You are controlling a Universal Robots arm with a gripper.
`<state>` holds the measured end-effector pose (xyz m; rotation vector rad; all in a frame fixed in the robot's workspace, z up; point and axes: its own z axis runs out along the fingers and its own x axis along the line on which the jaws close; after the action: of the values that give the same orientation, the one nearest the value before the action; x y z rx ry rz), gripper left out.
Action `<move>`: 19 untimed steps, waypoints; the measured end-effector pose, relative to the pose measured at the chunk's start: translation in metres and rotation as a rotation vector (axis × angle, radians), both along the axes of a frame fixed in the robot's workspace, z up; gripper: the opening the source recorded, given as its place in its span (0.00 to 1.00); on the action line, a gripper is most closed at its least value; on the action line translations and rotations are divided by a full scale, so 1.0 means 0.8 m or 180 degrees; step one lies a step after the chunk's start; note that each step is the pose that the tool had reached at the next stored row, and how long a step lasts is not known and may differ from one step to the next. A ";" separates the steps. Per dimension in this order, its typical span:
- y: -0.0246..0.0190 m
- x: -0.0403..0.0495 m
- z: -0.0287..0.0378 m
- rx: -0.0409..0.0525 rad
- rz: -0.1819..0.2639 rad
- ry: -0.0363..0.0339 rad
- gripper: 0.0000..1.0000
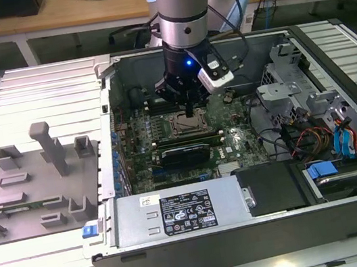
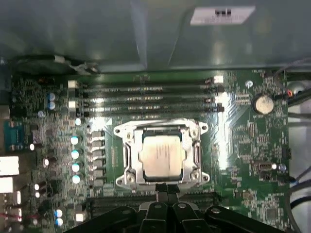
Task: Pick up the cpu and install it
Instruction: 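Install the second cpu locking lever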
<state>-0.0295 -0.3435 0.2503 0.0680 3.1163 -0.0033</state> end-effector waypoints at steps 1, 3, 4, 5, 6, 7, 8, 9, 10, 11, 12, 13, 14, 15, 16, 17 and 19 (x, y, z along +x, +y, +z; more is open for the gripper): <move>-0.0106 0.000 -0.0001 0.0000 0.0000 0.0000 0.11; -0.0235 0.000 -0.0005 0.0001 0.0000 0.0000 0.11; -0.0263 0.000 -0.0011 0.0002 0.0004 0.0000 0.11; -0.0278 0.000 -0.0021 0.0002 0.0010 0.0000 0.11; -0.0282 0.000 -0.0039 0.0003 0.0018 0.0001 0.11; -0.0282 0.000 -0.0040 0.0002 0.0021 0.0001 0.11; -0.0282 0.000 -0.0041 0.0002 0.0022 0.0001 0.11; -0.0283 0.000 -0.0041 0.0002 0.0023 0.0001 0.11; -0.0284 -0.001 -0.0045 0.0002 0.0023 0.0001 0.11; -0.0287 -0.002 -0.0052 0.0002 0.0023 0.0001 0.11; -0.0290 -0.003 -0.0057 0.0002 0.0023 0.0001 0.11; -0.0295 -0.004 -0.0069 0.0003 0.0023 0.0001 0.11; -0.0295 -0.005 -0.0084 0.0003 0.0023 0.0001 0.11; -0.0297 -0.006 -0.0098 0.0003 0.0023 0.0001 0.11; -0.0297 -0.008 -0.0113 0.0004 0.0023 0.0002 0.11; -0.0297 -0.010 -0.0124 0.0007 0.0023 0.0001 0.11; -0.0297 -0.014 -0.0165 0.0025 0.0032 0.0001 0.11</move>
<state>-0.0409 -0.3672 0.2371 0.0527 3.1171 0.0092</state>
